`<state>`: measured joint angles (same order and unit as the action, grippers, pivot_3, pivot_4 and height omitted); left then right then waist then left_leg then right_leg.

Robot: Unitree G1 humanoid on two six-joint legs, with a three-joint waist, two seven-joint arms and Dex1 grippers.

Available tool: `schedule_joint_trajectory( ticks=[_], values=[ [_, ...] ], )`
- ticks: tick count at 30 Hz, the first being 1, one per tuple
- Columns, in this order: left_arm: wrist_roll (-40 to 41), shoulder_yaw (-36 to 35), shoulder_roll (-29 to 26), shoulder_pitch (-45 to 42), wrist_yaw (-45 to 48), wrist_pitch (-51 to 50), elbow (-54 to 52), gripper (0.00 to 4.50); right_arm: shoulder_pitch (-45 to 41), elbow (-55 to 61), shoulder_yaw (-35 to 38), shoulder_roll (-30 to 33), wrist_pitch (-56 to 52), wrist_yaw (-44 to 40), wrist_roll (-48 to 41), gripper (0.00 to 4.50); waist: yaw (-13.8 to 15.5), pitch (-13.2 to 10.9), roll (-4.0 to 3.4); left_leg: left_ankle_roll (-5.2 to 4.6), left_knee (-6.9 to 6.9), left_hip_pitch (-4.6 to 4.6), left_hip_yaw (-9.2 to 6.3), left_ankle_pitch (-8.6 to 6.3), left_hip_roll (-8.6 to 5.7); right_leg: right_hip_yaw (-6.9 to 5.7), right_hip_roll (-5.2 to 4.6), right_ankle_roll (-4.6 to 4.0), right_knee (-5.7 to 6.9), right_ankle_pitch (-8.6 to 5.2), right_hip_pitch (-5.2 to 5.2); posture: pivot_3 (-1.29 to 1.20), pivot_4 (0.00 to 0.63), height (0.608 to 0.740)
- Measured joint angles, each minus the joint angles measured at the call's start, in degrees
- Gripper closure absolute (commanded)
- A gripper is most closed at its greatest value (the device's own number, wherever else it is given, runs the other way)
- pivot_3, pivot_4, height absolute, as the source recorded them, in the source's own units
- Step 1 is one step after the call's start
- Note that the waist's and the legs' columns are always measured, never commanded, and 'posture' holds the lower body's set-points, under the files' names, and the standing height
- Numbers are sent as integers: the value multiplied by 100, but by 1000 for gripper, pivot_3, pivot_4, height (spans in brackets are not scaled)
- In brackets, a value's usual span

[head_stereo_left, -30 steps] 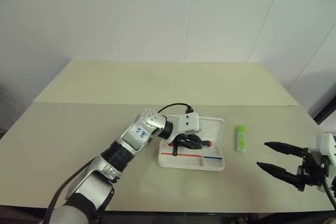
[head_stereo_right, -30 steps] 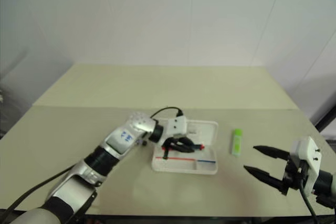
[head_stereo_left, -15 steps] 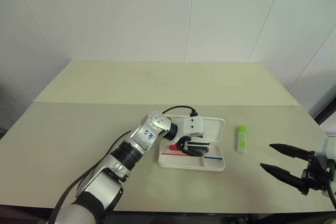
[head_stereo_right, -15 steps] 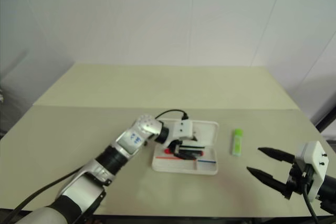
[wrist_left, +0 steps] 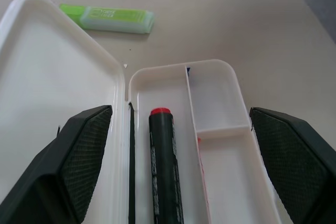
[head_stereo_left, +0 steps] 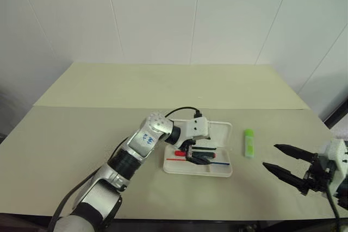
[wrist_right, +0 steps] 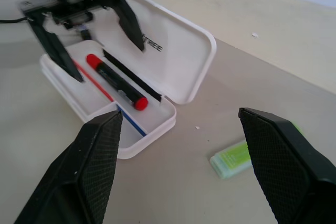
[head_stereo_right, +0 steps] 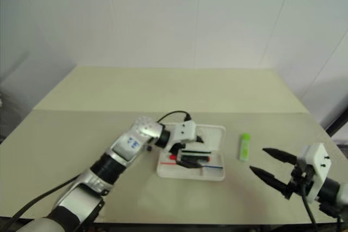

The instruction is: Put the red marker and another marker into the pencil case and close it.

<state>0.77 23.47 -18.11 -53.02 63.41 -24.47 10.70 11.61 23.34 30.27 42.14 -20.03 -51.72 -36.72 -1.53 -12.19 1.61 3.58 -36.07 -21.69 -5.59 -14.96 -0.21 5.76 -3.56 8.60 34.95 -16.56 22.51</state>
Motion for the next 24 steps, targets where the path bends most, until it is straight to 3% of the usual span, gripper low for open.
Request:
schedule_joint_trajectory(
  ticks=[8, 16, 24],
  values=[
    [1176, -896, -700, 984, 674, -31, -1062, 20, -921, -283, -1203, -1008, 16, 1682, 1253, 0, -6, -2, -14, 5, 4, 8, 1, 3, 2, 2, -1, -7, 15, -3, 3, 0, 150, 740],
    [2223, -1661, -1198, 1740, 1562, 559, -1237, 20, -2239, -1566, -1717, -1561, 35, 3029, 2362, 0, -12, 0, -16, 5, 10, 11, 0, 4, 2, 1, -2, -14, 17, -3, 5, 0, 150, 740],
    [2924, -2274, -1665, 2018, 2252, 705, -1193, 20, -2920, -2683, -1916, -1772, -40, 3670, 2850, 0, -26, -1, -18, 4, 20, 11, 1, 3, 3, 1, -2, -16, 16, -4, 10, 0, 150, 740]
  ],
)
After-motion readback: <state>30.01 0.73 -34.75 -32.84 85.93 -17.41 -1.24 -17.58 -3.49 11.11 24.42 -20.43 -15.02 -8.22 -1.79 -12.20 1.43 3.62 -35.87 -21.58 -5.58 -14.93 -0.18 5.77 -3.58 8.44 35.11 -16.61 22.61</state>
